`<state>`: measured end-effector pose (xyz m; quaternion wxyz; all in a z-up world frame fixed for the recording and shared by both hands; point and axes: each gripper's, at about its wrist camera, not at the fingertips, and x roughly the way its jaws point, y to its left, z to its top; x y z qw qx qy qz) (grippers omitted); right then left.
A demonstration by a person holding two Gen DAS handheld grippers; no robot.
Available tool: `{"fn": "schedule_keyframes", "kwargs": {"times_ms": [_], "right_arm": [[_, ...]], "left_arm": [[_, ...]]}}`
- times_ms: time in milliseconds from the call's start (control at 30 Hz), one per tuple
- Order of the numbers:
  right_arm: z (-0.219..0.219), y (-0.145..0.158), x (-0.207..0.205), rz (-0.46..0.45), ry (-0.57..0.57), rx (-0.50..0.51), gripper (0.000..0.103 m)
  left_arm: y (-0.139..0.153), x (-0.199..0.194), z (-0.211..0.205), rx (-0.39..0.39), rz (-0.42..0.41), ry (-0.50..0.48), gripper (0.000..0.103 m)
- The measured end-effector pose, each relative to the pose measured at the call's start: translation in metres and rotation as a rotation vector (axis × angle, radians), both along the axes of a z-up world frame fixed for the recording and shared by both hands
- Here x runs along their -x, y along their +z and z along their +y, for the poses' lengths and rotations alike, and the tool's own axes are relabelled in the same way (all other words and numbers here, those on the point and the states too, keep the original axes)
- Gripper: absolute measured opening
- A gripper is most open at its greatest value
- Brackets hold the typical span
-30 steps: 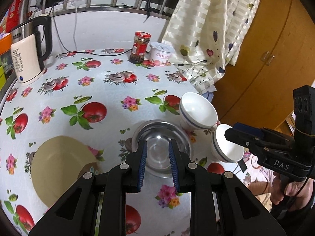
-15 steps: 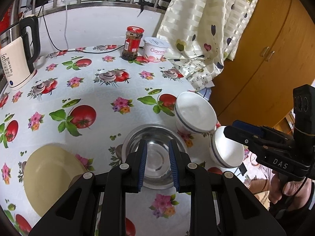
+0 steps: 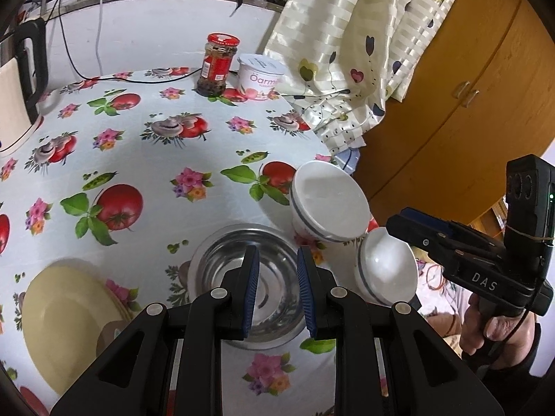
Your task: Organize plates and bowls
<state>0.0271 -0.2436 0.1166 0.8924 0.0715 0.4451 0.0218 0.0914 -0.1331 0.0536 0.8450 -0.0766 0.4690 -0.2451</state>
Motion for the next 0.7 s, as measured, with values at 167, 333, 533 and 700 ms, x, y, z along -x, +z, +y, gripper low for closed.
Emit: {"fn": "schedule_keyframes", "kwargs": {"times_ms": [167, 333, 533, 700], "right_arm": [[-0.011, -0.003, -0.004, 0.004, -0.022, -0.008, 0.042], [-0.024, -0.007, -0.009, 0.011, -0.045, -0.015, 0.040], [-0.037, -0.015, -0.014, 0.025, -0.068, -0.018, 0.033], [-0.048, -0.023, -0.023, 0.044, -0.083, -0.028, 0.029]], "left_arm": [[-0.002, -0.008, -0.009, 0.005, 0.005, -0.012, 0.024], [-0.005, -0.017, -0.020, 0.006, 0.018, -0.023, 0.024], [-0.010, -0.027, -0.031, 0.005, 0.031, -0.032, 0.024], [-0.017, -0.039, -0.040, 0.010, 0.050, -0.033, 0.024]]}}
